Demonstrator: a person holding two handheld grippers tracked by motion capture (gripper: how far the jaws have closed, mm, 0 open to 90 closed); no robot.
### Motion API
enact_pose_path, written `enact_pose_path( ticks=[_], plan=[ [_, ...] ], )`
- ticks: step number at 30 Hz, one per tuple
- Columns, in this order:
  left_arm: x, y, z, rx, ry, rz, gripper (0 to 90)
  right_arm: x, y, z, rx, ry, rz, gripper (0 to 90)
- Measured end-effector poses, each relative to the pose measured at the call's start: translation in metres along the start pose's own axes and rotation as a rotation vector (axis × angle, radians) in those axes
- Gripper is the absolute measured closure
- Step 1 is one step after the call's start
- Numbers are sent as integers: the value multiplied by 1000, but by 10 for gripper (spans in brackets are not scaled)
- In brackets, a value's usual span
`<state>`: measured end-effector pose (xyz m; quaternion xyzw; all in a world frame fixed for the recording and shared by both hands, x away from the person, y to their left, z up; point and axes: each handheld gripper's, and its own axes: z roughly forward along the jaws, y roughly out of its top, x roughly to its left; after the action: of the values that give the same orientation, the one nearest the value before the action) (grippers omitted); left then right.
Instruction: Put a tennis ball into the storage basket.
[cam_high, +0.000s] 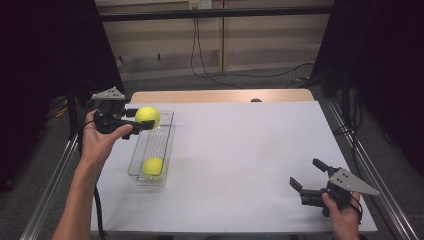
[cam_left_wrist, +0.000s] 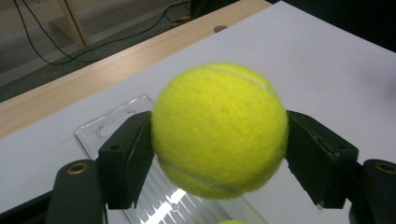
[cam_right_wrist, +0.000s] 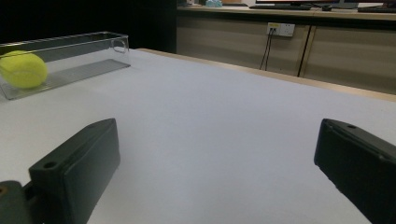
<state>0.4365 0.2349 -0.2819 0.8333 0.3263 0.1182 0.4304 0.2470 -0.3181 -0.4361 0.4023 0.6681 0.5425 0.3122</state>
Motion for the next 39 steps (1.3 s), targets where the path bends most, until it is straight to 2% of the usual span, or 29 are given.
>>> enact_pose_path(
  ticks=[13, 25, 39],
  plan=[
    [6, 0, 7, 75, 22, 5, 270, 0, 0, 1, 1, 2, 1, 0],
    [8, -3, 24, 163, 22, 10, 270, 0, 0, 1, 1, 2, 1, 0],
    [9, -19, 30, 200, 7, -6, 270, 0, 0, 1, 2, 1, 0, 0]
  ],
)
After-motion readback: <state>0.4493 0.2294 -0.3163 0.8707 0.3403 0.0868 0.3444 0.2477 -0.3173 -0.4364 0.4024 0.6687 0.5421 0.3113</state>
